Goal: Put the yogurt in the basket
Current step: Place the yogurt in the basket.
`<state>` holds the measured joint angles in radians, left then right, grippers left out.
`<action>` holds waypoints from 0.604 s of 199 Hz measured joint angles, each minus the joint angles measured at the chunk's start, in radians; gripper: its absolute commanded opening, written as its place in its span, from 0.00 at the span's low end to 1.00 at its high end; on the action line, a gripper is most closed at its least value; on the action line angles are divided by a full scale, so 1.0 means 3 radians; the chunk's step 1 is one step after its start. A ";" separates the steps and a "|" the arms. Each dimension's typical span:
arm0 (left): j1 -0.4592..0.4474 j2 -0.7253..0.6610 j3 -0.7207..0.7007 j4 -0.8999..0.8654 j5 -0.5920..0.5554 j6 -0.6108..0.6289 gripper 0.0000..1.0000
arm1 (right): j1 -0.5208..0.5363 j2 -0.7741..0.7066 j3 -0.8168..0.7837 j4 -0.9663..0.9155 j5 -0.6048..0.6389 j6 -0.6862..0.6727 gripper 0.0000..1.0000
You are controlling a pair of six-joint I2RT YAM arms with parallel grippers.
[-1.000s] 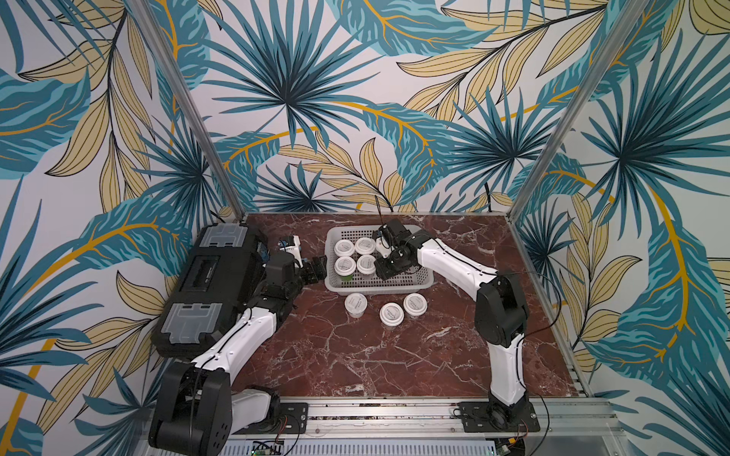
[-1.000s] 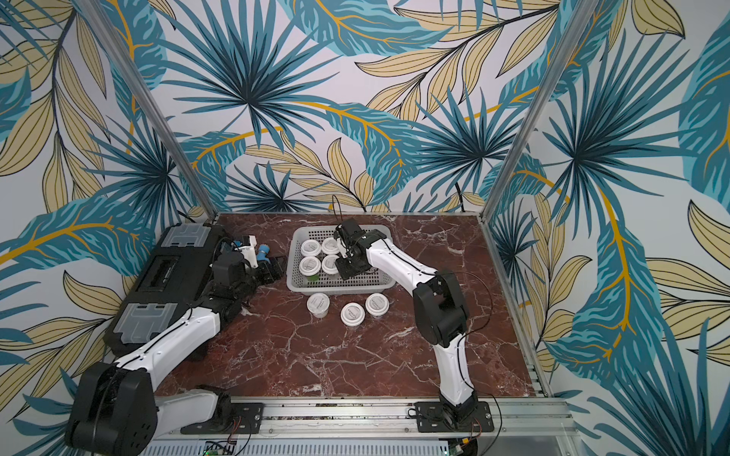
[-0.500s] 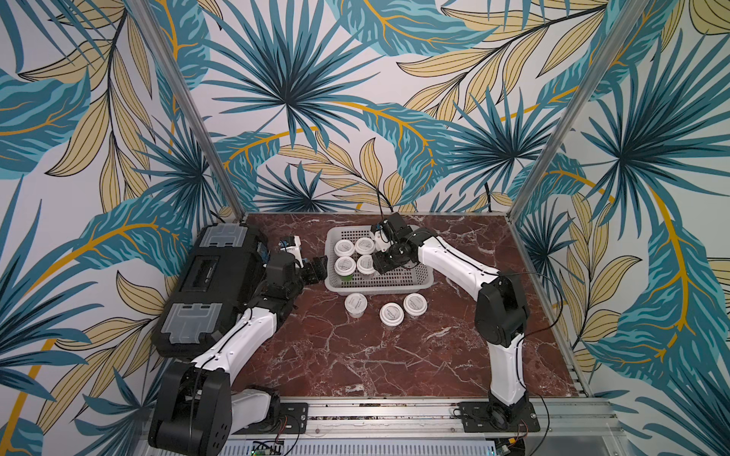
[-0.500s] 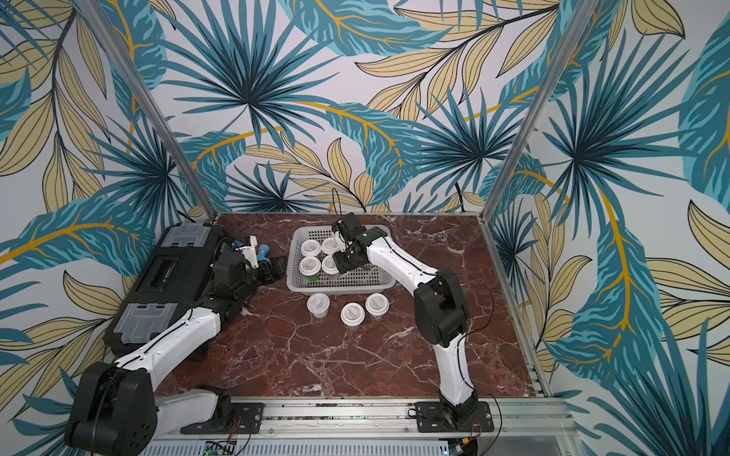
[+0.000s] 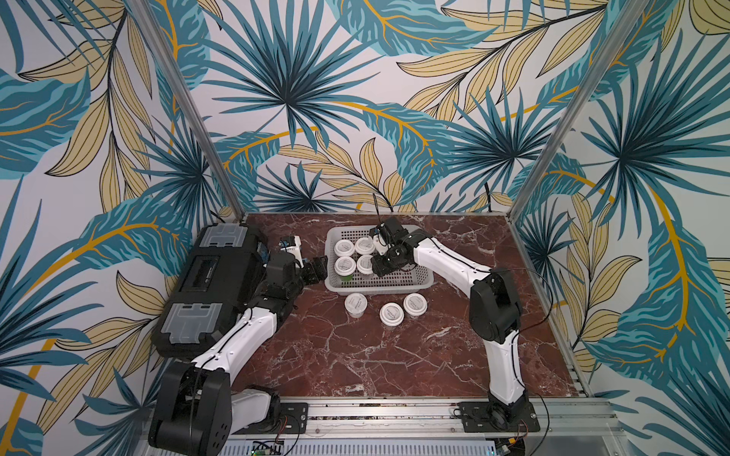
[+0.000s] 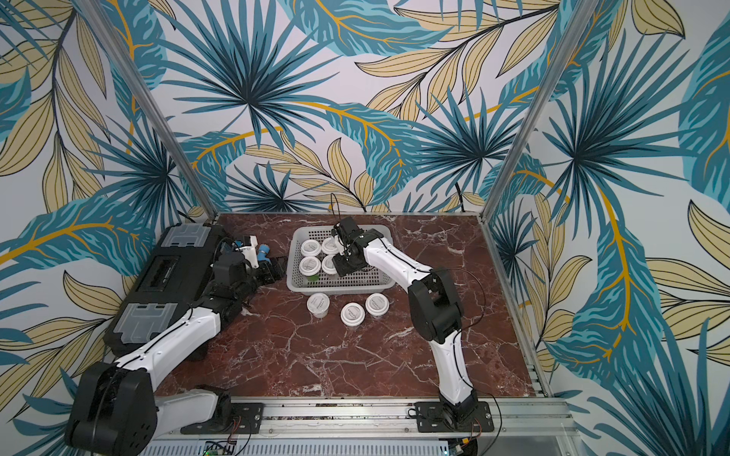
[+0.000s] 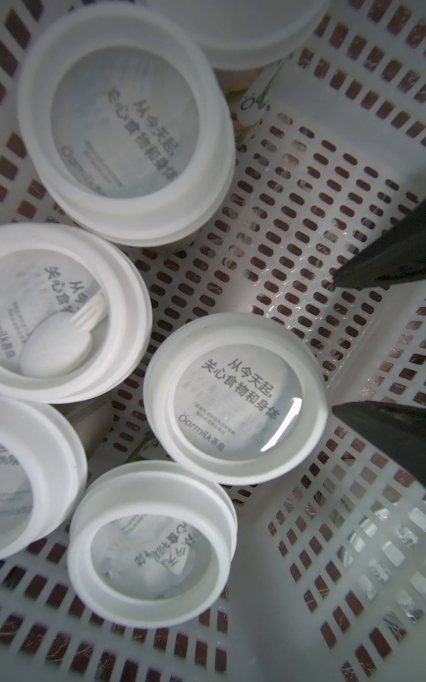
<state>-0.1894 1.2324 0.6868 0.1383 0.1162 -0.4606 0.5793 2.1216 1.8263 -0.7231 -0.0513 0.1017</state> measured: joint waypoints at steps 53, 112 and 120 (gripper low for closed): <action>-0.0014 0.0014 0.0000 -0.0001 -0.0001 0.0003 0.83 | 0.0001 0.0100 0.0088 0.0003 -0.0024 0.0001 0.55; -0.0022 0.0014 0.0000 -0.0003 -0.0011 0.0014 0.83 | 0.0001 0.0122 0.0071 0.0006 -0.0029 0.0000 0.55; -0.0023 0.0014 0.0000 -0.0003 -0.0013 0.0015 0.83 | 0.0001 0.0107 0.0045 0.0008 -0.0028 0.0000 0.55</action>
<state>-0.1963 1.2366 0.6868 0.1375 0.1123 -0.4561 0.5797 2.1536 1.8397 -0.7208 -0.0597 0.1017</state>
